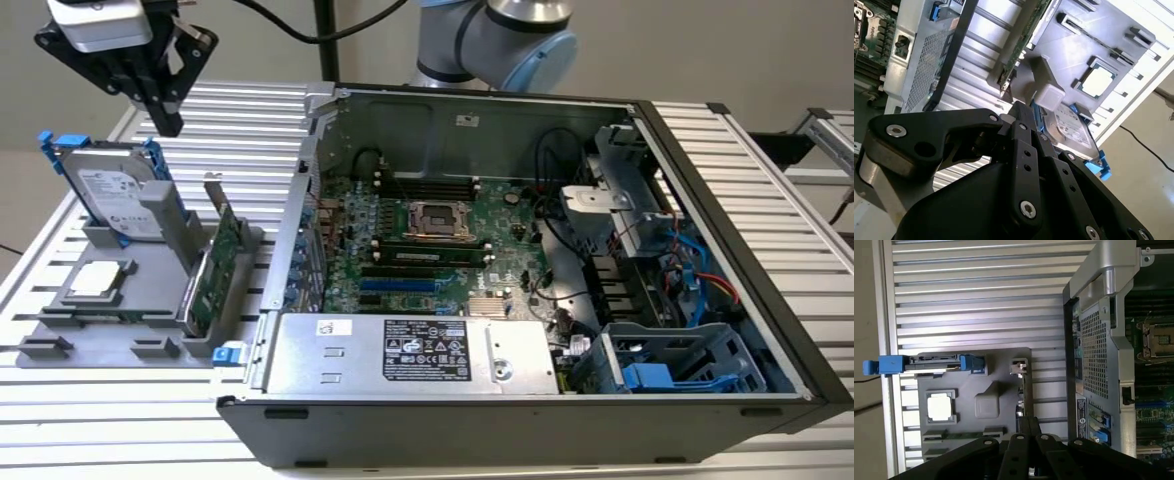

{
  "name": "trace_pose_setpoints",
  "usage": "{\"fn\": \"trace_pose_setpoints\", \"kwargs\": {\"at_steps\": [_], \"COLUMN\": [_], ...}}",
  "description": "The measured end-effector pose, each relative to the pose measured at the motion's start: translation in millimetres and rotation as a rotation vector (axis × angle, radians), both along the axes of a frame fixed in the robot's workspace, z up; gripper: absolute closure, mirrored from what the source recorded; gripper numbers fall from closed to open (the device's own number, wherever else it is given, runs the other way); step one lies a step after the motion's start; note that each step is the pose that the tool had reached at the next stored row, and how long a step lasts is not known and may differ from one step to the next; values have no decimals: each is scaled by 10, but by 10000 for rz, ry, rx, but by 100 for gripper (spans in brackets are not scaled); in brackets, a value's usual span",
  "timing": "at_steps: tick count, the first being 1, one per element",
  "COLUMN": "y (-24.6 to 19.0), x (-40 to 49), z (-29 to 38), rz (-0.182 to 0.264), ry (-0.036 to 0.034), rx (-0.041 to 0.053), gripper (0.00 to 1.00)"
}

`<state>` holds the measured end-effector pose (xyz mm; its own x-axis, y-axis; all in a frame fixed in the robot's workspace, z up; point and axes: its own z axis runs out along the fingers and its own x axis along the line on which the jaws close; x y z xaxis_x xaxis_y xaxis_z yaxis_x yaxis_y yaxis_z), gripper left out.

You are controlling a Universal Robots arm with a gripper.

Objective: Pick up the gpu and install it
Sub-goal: 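Reach for the gpu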

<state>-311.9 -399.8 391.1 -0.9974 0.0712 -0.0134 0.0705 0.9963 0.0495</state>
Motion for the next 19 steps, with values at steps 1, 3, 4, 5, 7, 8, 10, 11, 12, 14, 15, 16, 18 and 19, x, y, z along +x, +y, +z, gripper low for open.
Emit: {"fn": "trace_pose_setpoints", "kwargs": {"at_steps": [1,3,4,5,7,8,10,11,12,14,15,16,18,19], "y": [0,0,0,0,0,0,0,0,0,0,-1,-5,-16,-24], "x": [-11,-35,-46,-57,-78,-86,-88,-88,-88,-89,-90,-90,-89,-89], "z": [0,0,-1,-1,-1,-1,-1,-1,-1,0,0,0,-1,-2], "rz": [1,0,0,0,0,0,1,1,2,0,0,0,0,0], "ry": [0,0,0,0,0,0,0,0,0,1,1,1,7,11], "rx": [0,0,0,0,0,0,1,0,0,0,0,0,0,0], "gripper": [100,100,100,100,100,100,100,100,100,100,100,100,100,100]}}
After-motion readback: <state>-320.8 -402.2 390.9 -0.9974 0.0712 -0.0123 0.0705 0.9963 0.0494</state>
